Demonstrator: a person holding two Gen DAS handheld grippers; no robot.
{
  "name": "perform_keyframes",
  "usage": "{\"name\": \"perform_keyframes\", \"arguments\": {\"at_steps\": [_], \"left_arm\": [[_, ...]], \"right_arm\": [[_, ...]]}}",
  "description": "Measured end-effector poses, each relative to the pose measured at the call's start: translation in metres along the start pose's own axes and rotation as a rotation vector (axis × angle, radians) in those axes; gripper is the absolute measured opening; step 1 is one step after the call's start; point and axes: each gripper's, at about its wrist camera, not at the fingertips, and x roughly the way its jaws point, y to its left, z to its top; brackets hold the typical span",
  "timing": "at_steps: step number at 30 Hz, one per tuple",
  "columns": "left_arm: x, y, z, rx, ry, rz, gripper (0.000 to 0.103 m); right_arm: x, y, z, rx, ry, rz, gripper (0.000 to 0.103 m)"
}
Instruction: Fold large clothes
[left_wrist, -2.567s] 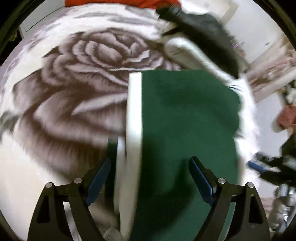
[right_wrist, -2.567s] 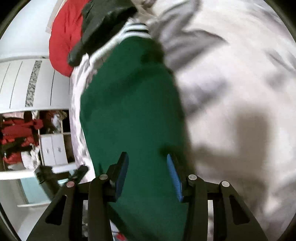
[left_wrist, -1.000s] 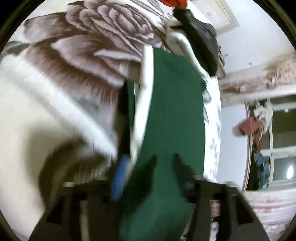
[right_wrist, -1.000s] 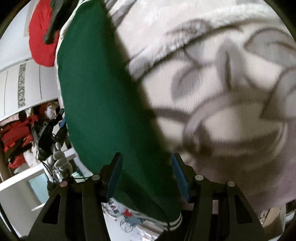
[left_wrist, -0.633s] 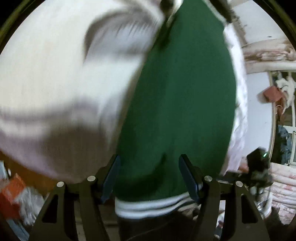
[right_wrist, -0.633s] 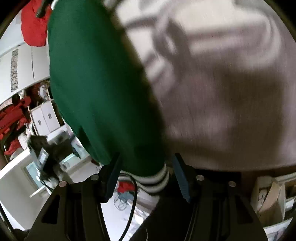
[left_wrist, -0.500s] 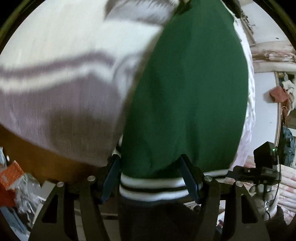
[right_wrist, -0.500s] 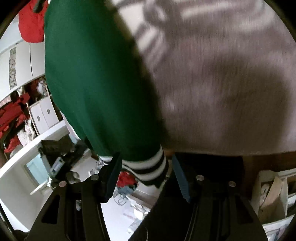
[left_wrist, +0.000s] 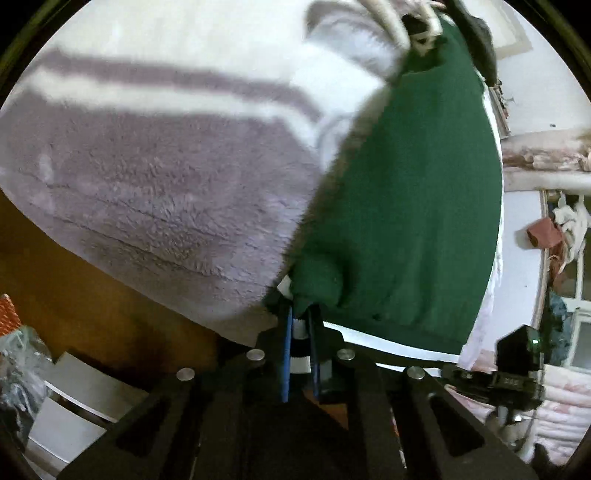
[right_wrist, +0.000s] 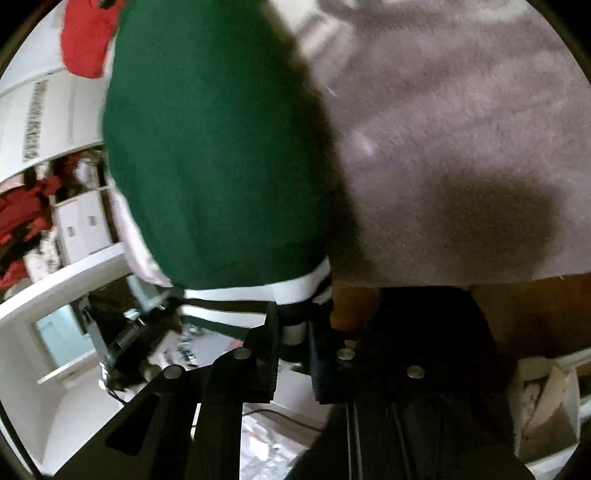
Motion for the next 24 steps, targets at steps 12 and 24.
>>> {"name": "perform_keyframes", "arguments": {"at_steps": [12, 24], "left_arm": [[0.023, 0.017, 0.014, 0.009, 0.053, -0.274, 0.066], [0.015, -0.018, -0.007, 0.065, -0.034, -0.192, 0.042]], "right_arm": [[0.025, -0.008, 0.033, -0.044, 0.078, 0.168, 0.063], [0.08, 0.034, 0.031, -0.009, 0.063, 0.395, 0.033]]}}
